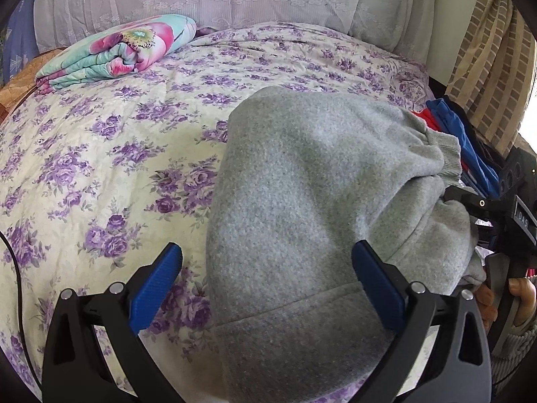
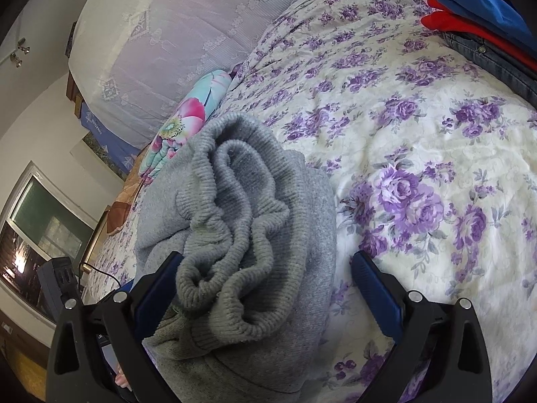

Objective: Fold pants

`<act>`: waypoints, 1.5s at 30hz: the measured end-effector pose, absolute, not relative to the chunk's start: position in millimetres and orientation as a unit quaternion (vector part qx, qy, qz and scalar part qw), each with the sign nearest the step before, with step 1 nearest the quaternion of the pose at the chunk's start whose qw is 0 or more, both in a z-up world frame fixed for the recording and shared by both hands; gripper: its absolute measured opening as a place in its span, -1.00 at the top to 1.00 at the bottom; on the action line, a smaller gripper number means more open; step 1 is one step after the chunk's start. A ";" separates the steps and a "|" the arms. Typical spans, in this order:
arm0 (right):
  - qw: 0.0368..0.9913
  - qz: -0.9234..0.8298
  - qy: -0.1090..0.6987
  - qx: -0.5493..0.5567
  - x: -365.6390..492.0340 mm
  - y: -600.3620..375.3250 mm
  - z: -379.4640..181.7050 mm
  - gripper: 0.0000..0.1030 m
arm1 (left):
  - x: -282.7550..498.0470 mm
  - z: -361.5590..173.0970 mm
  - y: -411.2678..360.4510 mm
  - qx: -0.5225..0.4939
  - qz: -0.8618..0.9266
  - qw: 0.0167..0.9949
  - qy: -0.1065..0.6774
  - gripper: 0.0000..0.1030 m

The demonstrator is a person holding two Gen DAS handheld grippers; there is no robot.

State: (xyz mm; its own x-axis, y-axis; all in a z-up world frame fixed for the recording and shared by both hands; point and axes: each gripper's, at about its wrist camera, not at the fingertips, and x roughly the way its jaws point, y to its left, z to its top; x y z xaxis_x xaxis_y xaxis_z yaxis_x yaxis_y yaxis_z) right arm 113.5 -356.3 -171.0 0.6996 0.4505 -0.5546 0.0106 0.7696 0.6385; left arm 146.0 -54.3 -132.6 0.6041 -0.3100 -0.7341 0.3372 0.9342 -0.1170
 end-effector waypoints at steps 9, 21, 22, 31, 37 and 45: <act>0.868 0.129 0.367 0.308 114.0 -356.2 -170.9 -0.93 | 144.8 -134.7 -52.5 0.012 -0.183 0.894 0.408 -0.92; 0.867 0.140 0.368 0.306 117.5 -356.9 -170.3 -0.93 | 140.7 -135.9 -51.9 0.015 -0.198 0.891 0.409 -0.91; 0.867 0.142 0.366 0.307 117.7 -357.1 -170.1 -0.93 | 140.1 -135.7 -52.2 0.016 -0.198 0.891 0.408 -0.91; 0.865 0.169 0.365 0.300 119.3 -354.1 -170.5 -0.93 | 135.6 -135.1 -55.4 0.029 -0.206 0.891 0.403 -0.90; 0.865 0.181 0.361 0.299 122.7 -353.9 -170.7 -0.82 | 151.1 -146.8 -44.2 -0.025 -0.235 0.867 0.439 -0.92; 0.878 0.183 0.339 0.285 109.4 -351.0 -162.6 -0.35 | 130.3 -128.9 -61.5 0.037 -0.244 0.885 0.394 -0.24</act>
